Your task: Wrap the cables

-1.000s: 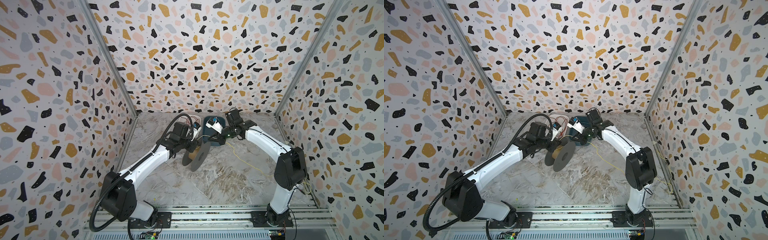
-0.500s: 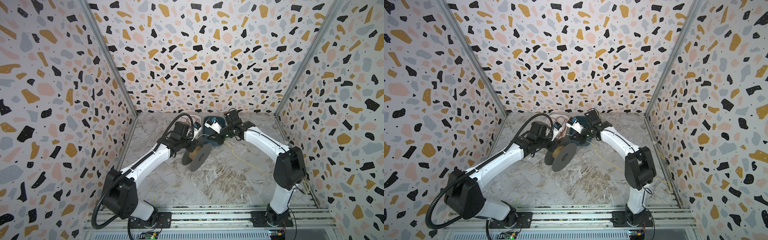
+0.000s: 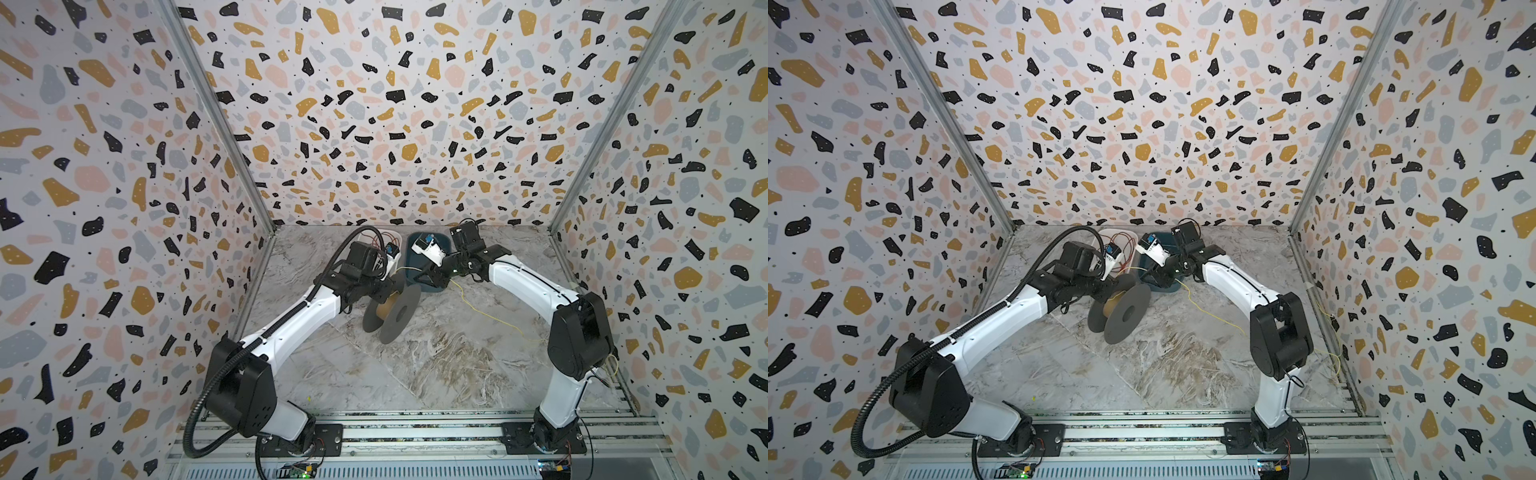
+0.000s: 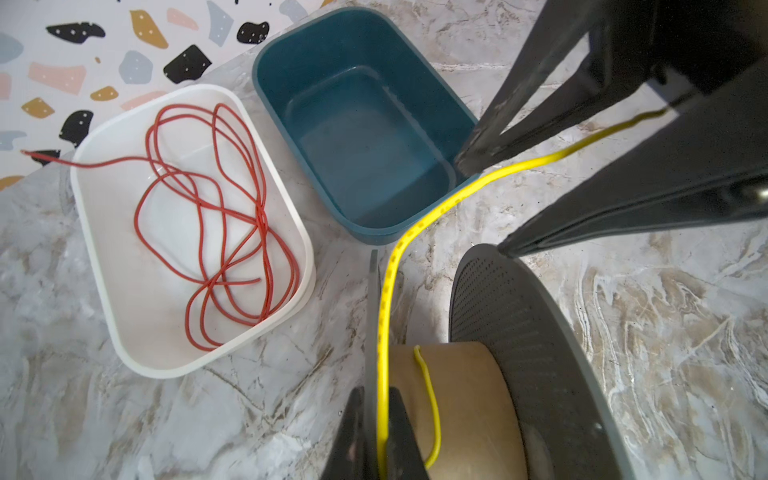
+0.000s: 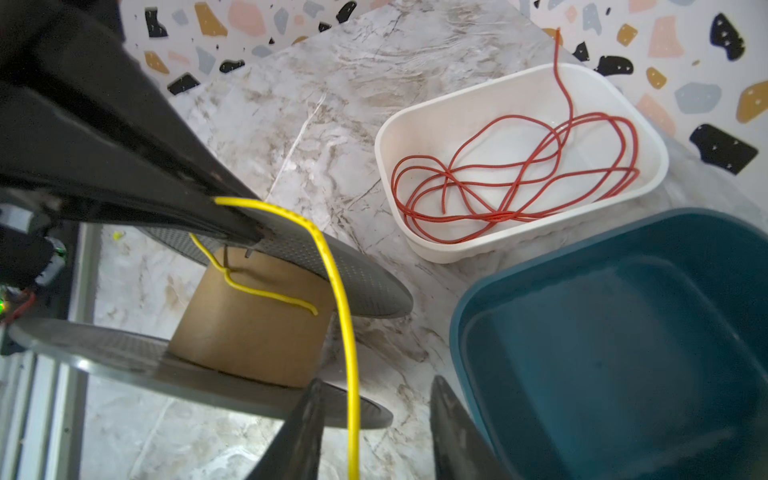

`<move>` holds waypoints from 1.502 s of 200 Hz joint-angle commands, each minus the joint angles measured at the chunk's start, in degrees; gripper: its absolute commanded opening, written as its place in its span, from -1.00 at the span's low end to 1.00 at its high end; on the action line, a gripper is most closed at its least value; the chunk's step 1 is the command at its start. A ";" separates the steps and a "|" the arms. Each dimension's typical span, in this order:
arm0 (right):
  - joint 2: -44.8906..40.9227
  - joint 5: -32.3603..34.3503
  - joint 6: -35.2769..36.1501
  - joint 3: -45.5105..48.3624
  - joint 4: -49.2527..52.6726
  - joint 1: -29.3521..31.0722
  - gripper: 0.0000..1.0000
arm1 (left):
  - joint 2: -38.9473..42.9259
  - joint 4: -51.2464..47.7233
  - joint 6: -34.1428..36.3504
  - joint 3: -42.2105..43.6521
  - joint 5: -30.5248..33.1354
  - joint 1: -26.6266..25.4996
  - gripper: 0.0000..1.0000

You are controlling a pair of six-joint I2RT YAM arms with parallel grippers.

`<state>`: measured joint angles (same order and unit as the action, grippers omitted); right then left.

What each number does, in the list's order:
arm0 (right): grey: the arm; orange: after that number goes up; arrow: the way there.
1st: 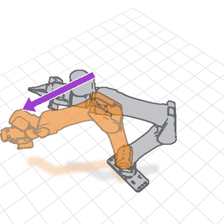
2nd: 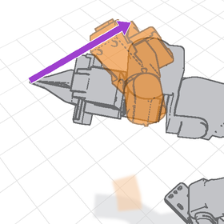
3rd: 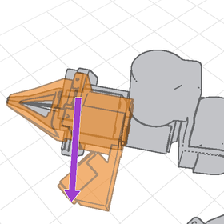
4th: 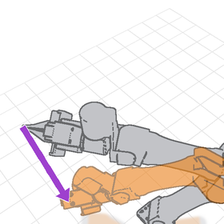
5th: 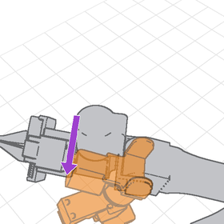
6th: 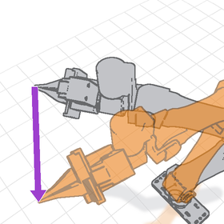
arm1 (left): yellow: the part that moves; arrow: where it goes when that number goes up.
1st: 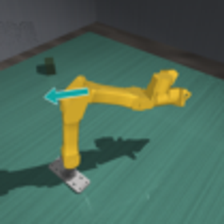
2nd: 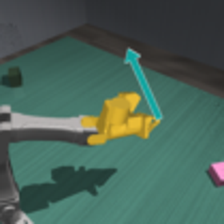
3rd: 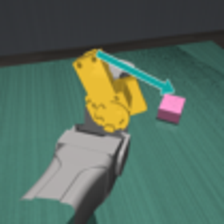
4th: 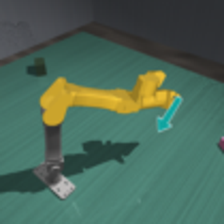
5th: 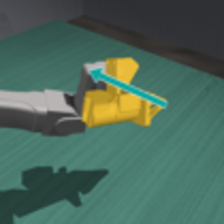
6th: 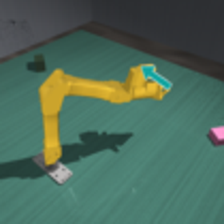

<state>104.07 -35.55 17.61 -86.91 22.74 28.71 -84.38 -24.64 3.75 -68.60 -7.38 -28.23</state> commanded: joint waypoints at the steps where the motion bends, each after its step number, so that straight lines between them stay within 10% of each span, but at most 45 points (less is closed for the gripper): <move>1: -7.34 2.85 -3.86 1.35 -3.49 -0.47 0.29 | 0.42 -2.40 -5.67 -4.67 4.50 0.37 -1.00; 31: -15.22 7.72 -7.87 9.19 -11.73 -1.06 0.74 | 1.25 -6.06 -8.22 -7.60 7.15 0.37 -1.00; 105: -19.00 13.21 -9.78 14.06 -10.88 -2.56 0.71 | 2.19 -17.01 -9.99 -16.13 13.31 0.37 -1.00; 211: -17.78 13.76 -8.73 17.66 -7.08 -2.52 0.15 | 3.85 -22.03 -10.45 -21.31 15.93 0.54 -1.00; 300: -22.60 19.85 -12.11 25.38 -12.67 -2.56 -0.78 | 4.42 -22.64 -10.57 -22.62 16.70 1.07 -1.00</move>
<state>85.97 -18.17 7.40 -62.06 12.97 26.33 -82.32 -49.41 -5.82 -87.39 8.03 -27.94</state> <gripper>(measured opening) 0.148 0.065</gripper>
